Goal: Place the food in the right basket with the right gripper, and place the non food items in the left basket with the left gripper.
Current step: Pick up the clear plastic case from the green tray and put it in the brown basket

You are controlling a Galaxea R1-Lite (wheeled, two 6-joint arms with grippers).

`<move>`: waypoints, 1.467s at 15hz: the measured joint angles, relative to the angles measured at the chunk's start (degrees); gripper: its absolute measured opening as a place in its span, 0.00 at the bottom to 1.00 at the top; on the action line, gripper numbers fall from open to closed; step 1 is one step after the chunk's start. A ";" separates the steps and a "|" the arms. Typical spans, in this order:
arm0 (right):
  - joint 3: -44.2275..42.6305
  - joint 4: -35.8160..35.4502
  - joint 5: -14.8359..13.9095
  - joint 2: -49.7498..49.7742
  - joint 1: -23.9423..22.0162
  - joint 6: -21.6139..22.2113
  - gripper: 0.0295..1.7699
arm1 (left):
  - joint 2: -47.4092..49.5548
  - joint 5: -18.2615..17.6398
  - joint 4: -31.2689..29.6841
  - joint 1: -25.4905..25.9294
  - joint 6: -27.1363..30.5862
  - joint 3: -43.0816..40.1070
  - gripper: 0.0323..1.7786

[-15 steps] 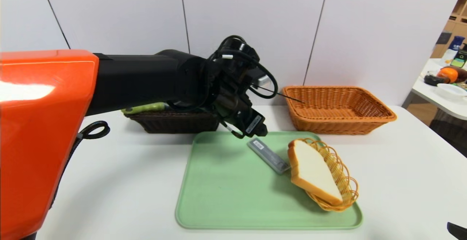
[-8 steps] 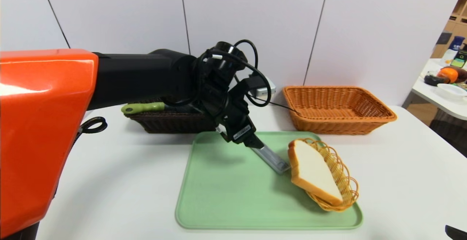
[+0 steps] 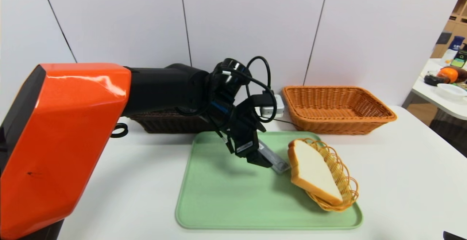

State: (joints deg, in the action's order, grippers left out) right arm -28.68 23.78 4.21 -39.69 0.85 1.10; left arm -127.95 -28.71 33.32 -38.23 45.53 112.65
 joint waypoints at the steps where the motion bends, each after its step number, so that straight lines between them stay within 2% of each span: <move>1: 0.05 0.06 0.00 0.11 0.00 0.00 0.96 | -0.55 -0.63 0.35 0.02 1.79 0.00 0.94; 4: 0.13 0.16 -0.02 0.33 0.00 -0.02 0.96 | -1.95 -3.93 0.67 -0.11 4.46 0.24 0.95; 6: 0.13 0.16 -0.02 0.34 0.00 -0.05 0.96 | -2.95 -4.86 0.59 -0.07 6.12 0.33 0.95; 9: 0.29 0.13 -0.07 0.45 0.00 -0.05 0.96 | -4.11 -7.53 -0.60 -0.20 6.12 0.55 0.95; 12: 0.74 0.22 -0.11 0.85 0.00 -0.05 0.96 | -5.71 -9.26 -5.71 -0.18 5.35 0.83 0.95; 15: 0.88 0.20 -0.13 1.00 0.00 -0.05 0.96 | -7.00 -9.35 -9.34 -0.18 0.27 0.85 0.95; 17: 0.85 0.16 -0.11 1.02 0.00 -0.05 0.96 | -7.52 -10.05 -9.70 0.09 -1.74 0.85 0.95; 22: 1.29 0.17 -0.02 1.11 0.00 -0.06 0.96 | -8.07 -11.56 -8.90 1.72 -1.74 0.79 0.95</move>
State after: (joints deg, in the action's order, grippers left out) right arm -27.39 23.95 4.18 -38.58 0.85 1.04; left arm -136.02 -40.27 24.42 -36.51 43.79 113.45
